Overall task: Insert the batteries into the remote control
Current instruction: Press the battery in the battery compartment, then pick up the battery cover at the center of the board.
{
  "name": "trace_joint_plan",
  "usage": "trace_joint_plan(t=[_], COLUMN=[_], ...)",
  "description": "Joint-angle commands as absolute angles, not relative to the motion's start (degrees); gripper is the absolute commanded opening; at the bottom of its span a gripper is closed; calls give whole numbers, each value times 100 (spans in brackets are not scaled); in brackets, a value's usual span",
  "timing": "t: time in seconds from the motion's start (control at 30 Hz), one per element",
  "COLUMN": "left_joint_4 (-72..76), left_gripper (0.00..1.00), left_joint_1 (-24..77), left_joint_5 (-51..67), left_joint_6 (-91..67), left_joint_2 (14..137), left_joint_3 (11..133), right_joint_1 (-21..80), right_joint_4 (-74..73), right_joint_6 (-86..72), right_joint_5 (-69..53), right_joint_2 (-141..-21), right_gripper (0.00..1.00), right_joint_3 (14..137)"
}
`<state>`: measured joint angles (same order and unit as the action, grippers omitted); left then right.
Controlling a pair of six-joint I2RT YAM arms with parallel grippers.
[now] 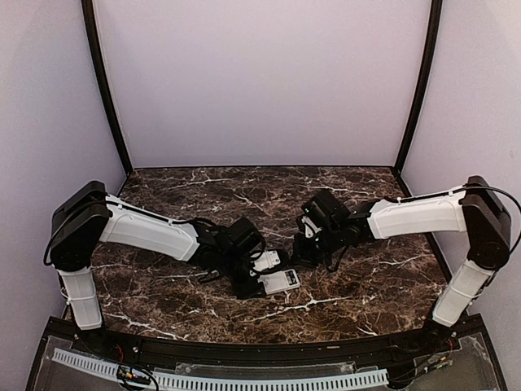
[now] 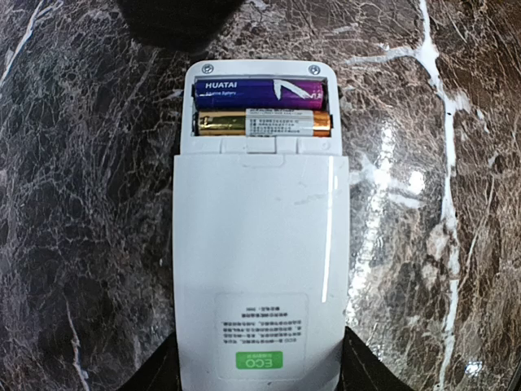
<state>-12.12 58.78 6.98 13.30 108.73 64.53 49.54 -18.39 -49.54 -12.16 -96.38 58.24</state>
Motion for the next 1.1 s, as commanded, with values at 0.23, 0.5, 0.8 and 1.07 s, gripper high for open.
trace_joint_plan(t=[0.23, 0.5, 0.8, 1.07], left_joint_4=[-1380, -1484, -1912, -1897], left_gripper=[62, 78, 83, 95], left_joint_1=[5912, 5873, 5634, 4540], left_joint_5=[591, 571, 847, 1090], left_joint_6=[1390, 1453, 1343, 376], left_joint_2=[10667, 10230, 9124, 8166], left_joint_3=[6276, 6248, 6273, 6204], right_joint_1=[4896, 4794, 4181, 3519], right_joint_4=[-1096, -1752, -2871, -3803], right_joint_6=[-5212, -4856, -3941, -1169], right_joint_5=[-1832, -1646, -1306, -549], right_joint_2=[-10132, -9677, -9195, -10003], right_gripper=[0, 0, 3, 26], right_joint_3=[5227, 5727, 6729, 8024])
